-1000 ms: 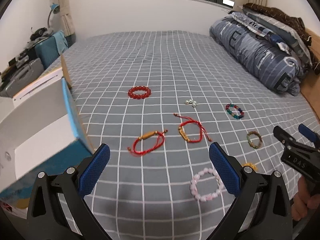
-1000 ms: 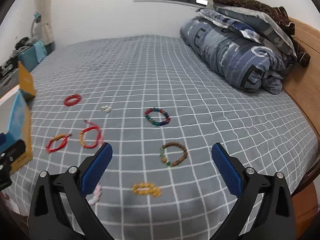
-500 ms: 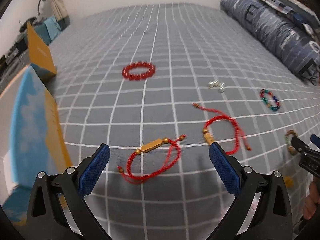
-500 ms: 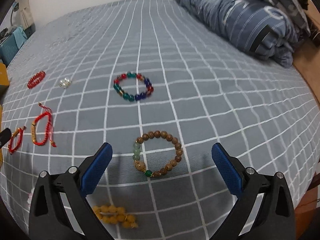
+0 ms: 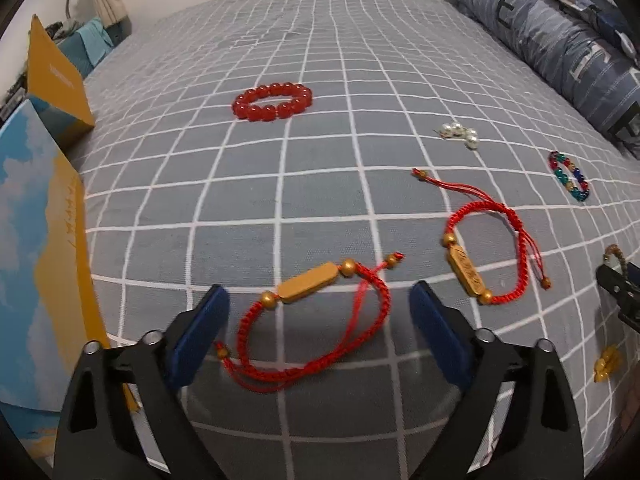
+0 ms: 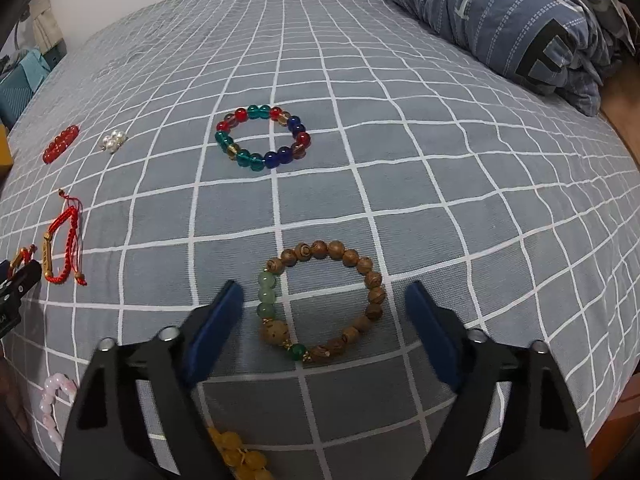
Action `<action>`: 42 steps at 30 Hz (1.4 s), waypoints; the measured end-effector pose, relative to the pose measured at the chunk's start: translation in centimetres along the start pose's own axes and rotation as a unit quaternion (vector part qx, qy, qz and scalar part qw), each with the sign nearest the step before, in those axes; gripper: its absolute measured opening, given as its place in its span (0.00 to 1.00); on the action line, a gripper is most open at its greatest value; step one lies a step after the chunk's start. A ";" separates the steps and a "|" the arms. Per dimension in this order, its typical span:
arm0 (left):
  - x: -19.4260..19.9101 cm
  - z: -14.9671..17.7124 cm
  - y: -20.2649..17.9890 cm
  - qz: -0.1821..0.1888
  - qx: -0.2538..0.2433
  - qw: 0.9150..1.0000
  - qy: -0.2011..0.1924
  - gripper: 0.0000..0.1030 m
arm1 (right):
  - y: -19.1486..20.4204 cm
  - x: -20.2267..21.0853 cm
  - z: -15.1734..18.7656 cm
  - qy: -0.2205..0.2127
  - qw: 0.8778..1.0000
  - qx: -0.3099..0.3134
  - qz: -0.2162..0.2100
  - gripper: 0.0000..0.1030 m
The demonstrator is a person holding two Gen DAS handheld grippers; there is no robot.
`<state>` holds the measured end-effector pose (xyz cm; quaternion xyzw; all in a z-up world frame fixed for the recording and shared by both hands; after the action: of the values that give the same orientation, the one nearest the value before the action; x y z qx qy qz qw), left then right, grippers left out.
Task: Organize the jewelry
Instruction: 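Grasp the red cord bracelet with the left tool while the right tool grasps the brown wooden bracelet, then carry both held bracelets over the open white box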
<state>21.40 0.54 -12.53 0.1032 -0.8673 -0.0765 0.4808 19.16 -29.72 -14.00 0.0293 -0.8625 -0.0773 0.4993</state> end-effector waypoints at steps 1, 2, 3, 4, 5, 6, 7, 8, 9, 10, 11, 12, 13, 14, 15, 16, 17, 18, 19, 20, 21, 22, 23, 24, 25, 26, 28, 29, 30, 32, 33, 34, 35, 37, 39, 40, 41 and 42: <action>0.2 0.1 -0.1 0.004 -0.001 1.000 0.000 0.76 | 0.0 0.1 0.0 -0.001 1.000 0.000 -0.001 0.63; 0.4 0.2 -0.2 0.007 -0.003 1.000 -0.001 0.73 | 0.1 0.2 0.1 -0.002 1.000 0.000 -0.003 0.56; 0.5 0.2 -0.3 0.012 -0.004 1.000 -0.001 0.68 | 0.1 0.3 0.1 -0.003 1.000 -0.001 -0.004 0.53; 0.6 0.3 -0.4 0.015 -0.003 1.000 0.000 0.63 | 0.1 0.3 0.1 -0.004 1.000 -0.002 -0.005 0.47; 0.8 0.3 -0.5 0.018 -0.004 1.000 0.000 0.60 | 0.2 0.4 0.2 -0.005 1.000 0.000 -0.004 0.42; 0.9 0.4 -0.6 0.017 -0.006 1.000 0.000 0.55 | 0.2 0.4 0.2 -0.005 1.000 0.002 -0.002 0.39; 1.0 0.4 -0.7 0.017 -0.007 1.000 0.001 0.49 | 0.2 0.5 0.2 -0.006 1.000 0.002 -0.001 0.33; 1.1 0.4 -0.7 0.018 -0.007 1.000 0.001 0.47 | 0.3 0.5 0.2 -0.006 1.000 0.002 -0.003 0.28; 1.2 0.5 -0.7 0.019 -0.007 1.000 0.002 0.40 | 0.3 0.5 0.2 -0.006 1.000 0.001 -0.003 0.26; 1.2 0.5 -0.7 0.018 -0.007 1.000 0.003 0.31 | 0.4 0.5 0.2 -0.007 1.000 0.001 -0.002 0.22; 1.2 0.5 -0.6 0.017 -0.007 1.000 0.004 0.27 | 0.3 0.5 0.2 -0.007 1.000 0.003 0.002 0.16; 1.3 0.5 -0.6 0.019 -0.006 1.000 0.006 0.17 | 0.3 0.5 0.1 -0.008 1.000 0.007 0.007 0.13; 1.3 0.5 -0.4 0.022 -0.003 1.000 0.007 0.12 | 0.4 0.6 0.1 -0.010 1.000 0.011 0.014 0.07; 1.4 0.5 -0.2 0.029 0.006 1.000 0.008 0.12 | 0.4 0.7 0.1 -0.013 1.000 0.010 0.015 0.08; 1.5 0.4 -0.1 0.032 0.010 0.999 0.008 0.12 | 0.4 0.8 0.1 -0.015 1.000 0.009 0.015 0.07; 1.6 0.4 0.0 0.033 0.010 0.999 0.006 0.12 | 0.4 1.0 0.0 -0.018 1.000 0.009 0.016 0.07; 1.8 0.3 0.1 0.032 0.012 0.999 0.002 0.12 | 0.4 1.1 0.0 -0.020 1.000 0.009 0.016 0.07; 1.9 0.3 0.1 0.029 0.013 0.999 0.000 0.12 | 0.4 1.2 0.0 -0.021 1.000 0.009 0.015 0.07; 2.0 0.2 0.1 0.028 0.012 1.000 -0.003 0.12 | 0.3 1.2 0.0 -0.022 1.000 0.008 0.014 0.07; 2.2 0.2 0.1 0.029 0.012 0.999 -0.006 0.12 | 0.2 1.3 -0.1 -0.023 1.000 0.007 0.012 0.07; 2.4 0.1 0.1 0.030 0.012 0.999 -0.007 0.12 | 0.2 1.3 -0.1 -0.024 1.000 0.007 0.011 0.07; 2.5 0.1 0.1 0.031 0.012 0.999 -0.008 0.11 | 0.3 1.4 -0.1 -0.025 1.000 0.007 0.010 0.07; 2.8 0.1 0.1 0.032 0.013 0.999 -0.011 0.11 | 0.3 1.6 -0.1 -0.027 1.000 0.007 0.010 0.07; 2.9 0.1 0.2 0.032 0.013 0.999 -0.012 0.11 | 0.3 1.7 0.0 -0.029 0.999 0.008 0.009 0.07; 3.0 0.0 0.2 0.033 0.014 0.999 -0.014 0.11 | 0.4 1.8 0.0 -0.032 0.999 0.009 0.010 0.07; 3.2 0.0 0.3 0.032 0.014 0.999 -0.015 0.11 | 0.5 1.9 -0.1 -0.034 0.999 0.009 0.010 0.07; 3.3 0.0 0.4 0.032 0.015 0.999 -0.017 0.11 | 0.6 2.0 -0.1 -0.036 0.999 0.010 0.008 0.07; 3.4 0.0 0.5 0.031 0.015 0.999 -0.017 0.11 | 0.7 2.1 -0.1 -0.038 0.999 0.011 0.008 0.07; 3.5 0.0 0.5 0.031 0.015 0.999 -0.019 0.11 | 0.8 2.2 0.0 -0.040 0.999 0.013 0.008 0.07; 3.8 0.1 0.5 0.032 0.015 0.999 -0.021 0.11 | 1.0 2.5 0.0 -0.046 0.999 0.014 0.006 0.07; 3.9 0.1 0.5 0.033 0.016 0.999 -0.023 0.11 | 1.0 2.7 0.0 -0.048 0.999 0.014 0.006 0.07; 4.1 0.1 0.6 0.033 0.016 0.999 -0.024 0.11 | 1.1 2.9 -0.1 -0.051 0.999 0.014 0.005 0.07; 4.3 0.0 0.6 0.033 0.016 0.999 -0.026 0.11 | 1.2 3.1 -0.1 -0.054 0.998 0.015 0.004 0.07; 4.7 0.0 0.7 0.033 0.017 0.999 -0.029 0.11 | 1.3 3.5 -0.1 -0.059 0.998 0.015 0.002 0.07; 5.1 0.0 0.8 0.033 0.018 0.999 -0.033 0.11 | 1.6 3.9 -0.1 -0.063 0.998 0.018 0.000 0.07; 5.4 0.0 0.9 0.032 0.019 0.999 -0.034 0.11 | 1.7 4.1 -0.1 -0.065 0.998 0.019 0.000 0.07; 5.6 0.0 0.9 0.032 0.019 0.999 -0.036 0.11 | 1.9 4.4 0.0 -0.067 0.998 0.021 -0.001 0.07; 5.8 0.0 1.0 0.032 0.020 0.999 -0.037 0.11 | 1.8 4.5 0.0 -0.069 0.997 0.021 -0.002 0.07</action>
<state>18.33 0.02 -7.53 0.0818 -0.8886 -0.0476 0.4488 16.98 -28.51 -9.80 0.0363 -0.8961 -0.0616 0.4380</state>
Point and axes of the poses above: each gripper's, at about its wrist camera, not at the fingertips, and x roughly against the way its jaws point, y to its left, z to its underside, the point moved 7 cm from there along -x, roughly the way its jaws point, and after that the axes turned 13 degrees about -z, right-handed, at the moved point
